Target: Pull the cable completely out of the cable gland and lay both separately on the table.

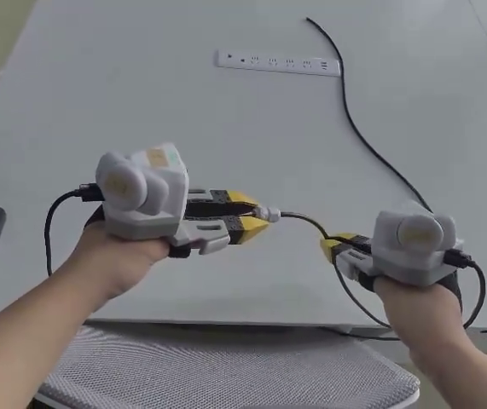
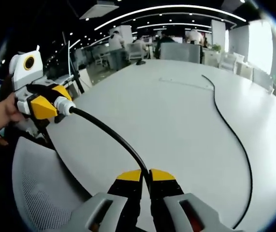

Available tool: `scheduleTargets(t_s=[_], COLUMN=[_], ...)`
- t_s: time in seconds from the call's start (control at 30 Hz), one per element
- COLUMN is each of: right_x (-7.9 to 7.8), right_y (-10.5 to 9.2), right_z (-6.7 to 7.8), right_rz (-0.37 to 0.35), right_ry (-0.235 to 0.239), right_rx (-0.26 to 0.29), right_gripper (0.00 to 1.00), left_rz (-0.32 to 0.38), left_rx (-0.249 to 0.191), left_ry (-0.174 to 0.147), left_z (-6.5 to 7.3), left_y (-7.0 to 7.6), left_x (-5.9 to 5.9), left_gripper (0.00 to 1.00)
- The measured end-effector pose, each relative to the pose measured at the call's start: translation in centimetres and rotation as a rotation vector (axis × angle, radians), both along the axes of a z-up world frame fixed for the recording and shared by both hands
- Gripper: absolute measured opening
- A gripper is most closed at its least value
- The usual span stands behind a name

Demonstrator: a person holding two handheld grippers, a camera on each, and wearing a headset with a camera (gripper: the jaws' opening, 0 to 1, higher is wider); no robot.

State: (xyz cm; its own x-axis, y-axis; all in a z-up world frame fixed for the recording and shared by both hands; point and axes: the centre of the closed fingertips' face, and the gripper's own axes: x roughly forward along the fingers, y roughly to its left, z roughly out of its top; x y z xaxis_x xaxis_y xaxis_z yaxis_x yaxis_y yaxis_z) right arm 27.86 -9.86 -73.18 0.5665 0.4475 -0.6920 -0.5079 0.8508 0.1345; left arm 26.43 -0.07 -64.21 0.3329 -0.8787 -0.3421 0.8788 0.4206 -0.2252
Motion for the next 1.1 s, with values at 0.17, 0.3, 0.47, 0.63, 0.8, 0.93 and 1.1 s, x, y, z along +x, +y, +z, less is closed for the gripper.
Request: scheduleTargets(t_s=[0.17,0.3,0.47,0.63,0.8,0.93,1.1], right_x=[-0.2,-0.3,-0.3,-0.4,-0.3,-0.4,0.1], right_y=[0.1,0.2,0.1,0.4,0.8,1.3,2.3], right_z=[0.0,0.1,0.2,0.7,1.7,2.9,5.0], right_rz=[0.017,0.034,0.038,0.041,0.060,0.107,0.202], right_ry=[-0.009,-0.023,-0.014,-0.005,-0.017,-0.046,-0.126], right_rx=[-0.004,-0.022,-0.021,-0.007,0.001,-0.011,-0.067], right_gripper=[0.00,0.01,0.01,0.03,0.10,0.17,0.22], left_rz=[0.001,0.002,0.008,0.006,0.003,-0.001,0.000], left_rx=[0.001,-0.002,0.001,-0.002,0.004,0.006,0.002], left_ry=[0.000,-0.002,0.000,0.000,0.000,0.003,0.006], left_z=[0.1,0.2,0.2,0.3,0.1,0.0,0.0], left_y=[0.1,0.1,0.3,0.4,0.4,0.3,0.2], left_x=[0.1,0.1,0.3,0.5,0.6,0.6,0.7], left_gripper=[0.15,0.15,0.15,0.15,0.15,0.15,0.15])
